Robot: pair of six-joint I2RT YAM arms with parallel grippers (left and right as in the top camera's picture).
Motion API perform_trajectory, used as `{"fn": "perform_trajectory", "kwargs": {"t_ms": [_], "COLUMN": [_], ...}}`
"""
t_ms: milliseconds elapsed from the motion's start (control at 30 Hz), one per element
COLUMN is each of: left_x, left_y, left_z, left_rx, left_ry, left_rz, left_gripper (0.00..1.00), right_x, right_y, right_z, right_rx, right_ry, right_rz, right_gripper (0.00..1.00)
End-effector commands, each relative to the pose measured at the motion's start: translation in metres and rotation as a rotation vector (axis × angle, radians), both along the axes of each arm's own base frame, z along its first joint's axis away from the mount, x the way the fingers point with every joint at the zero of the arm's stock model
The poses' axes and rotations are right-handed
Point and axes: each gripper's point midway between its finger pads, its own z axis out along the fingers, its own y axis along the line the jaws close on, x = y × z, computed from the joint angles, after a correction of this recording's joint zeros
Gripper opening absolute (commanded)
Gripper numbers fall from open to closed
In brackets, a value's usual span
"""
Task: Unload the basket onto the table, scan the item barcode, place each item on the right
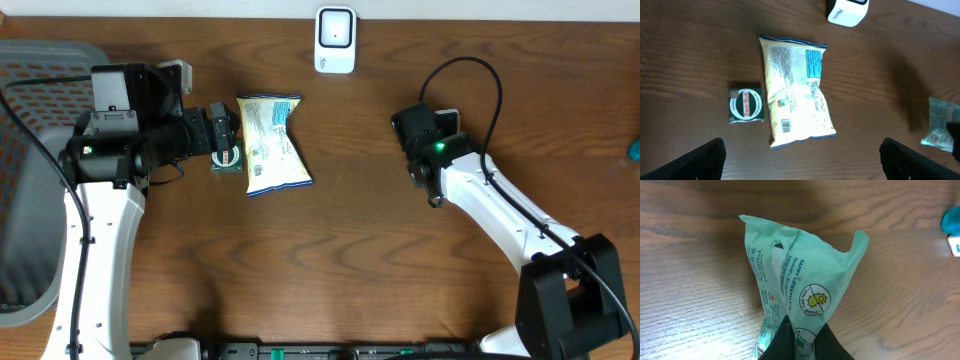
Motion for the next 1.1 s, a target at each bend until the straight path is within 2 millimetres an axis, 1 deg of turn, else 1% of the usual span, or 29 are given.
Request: {"fn": "perform_trajectory", "kwargs": {"t_ms": [0, 67, 100, 300, 433, 467, 533, 600, 800, 900, 933, 967, 1033, 1067], "left_x": [0.001, 0.001, 0.001, 0.001, 0.001, 0.001, 0.001, 0.001, 0.001, 0.001, 0.001, 0.001, 0.001, 0.001], "left_y": [0.001, 0.001, 0.001, 0.001, 0.001, 0.001, 0.001, 0.001, 0.001, 0.001, 0.001, 0.001, 0.001, 0.001], "left_z": [-0.001, 0.000, -0.001, 0.000, -0.001, -0.001, -0.001, -0.001, -0.001, -0.001, 0.000, -0.001, -0.001, -0.001], "left_rx": [0.013, 0.013, 0.013, 0.013, 0.013, 0.013, 0.013, 0.013, 0.013, 0.013, 0.013, 0.013, 0.013, 0.013], "left_ry": [-0.004, -0.004, -0.004, -0.004, -0.004, -0.004, -0.004, -0.004, -0.004, -0.004, -0.004, -0.004, -0.004, -0.004], "left_rz": [-0.006, -0.006, -0.006, -0.006, -0.006, -0.006, -0.006, -0.006, -0.006, -0.006, -0.006, -0.006, -0.006, -0.006], "left_gripper": [0.98, 0.98, 0.98, 0.98, 0.98, 0.98, 0.98, 0.98, 0.98, 0.98, 0.98, 0.98, 0.98, 0.98], "right_x": [-0.002, -0.003, -0.004, -0.006, -0.009, -0.009, -0.010, -0.011, -0.017, -0.015, -0.013, -0.011, -0.006, -0.003], "right_y": [-0.007, -0.007, -0.007, -0.005, 0.000, 0.002, 0.008, 0.016, 0.047, 0.062, 0.066, 0.070, 0.077, 0.079], "right_z": [-0.005, -0.010, -0.014, -0.028, -0.027, -0.027, -0.027, -0.028, -0.028, -0.023, -0.020, -0.017, -0.008, -0.003], "right_rx": [-0.044, -0.051, -0.055, -0.073, -0.098, -0.103, -0.101, -0.095, -0.076, -0.068, -0.064, -0.059, -0.043, -0.033], "right_ry": [0.015, 0.031, 0.041, 0.082, 0.098, 0.100, 0.102, 0.105, 0.104, 0.084, 0.075, 0.065, 0.041, 0.028], "right_rz": [-0.007, -0.007, -0.006, 0.003, 0.036, 0.046, 0.067, 0.089, 0.172, 0.204, 0.212, 0.218, 0.216, 0.205], "right_gripper": [0.06, 0.04, 0.01, 0.01, 0.02, 0.07, 0.23, 0.32, 0.36, 0.46, 0.51, 0.56, 0.64, 0.66]}}
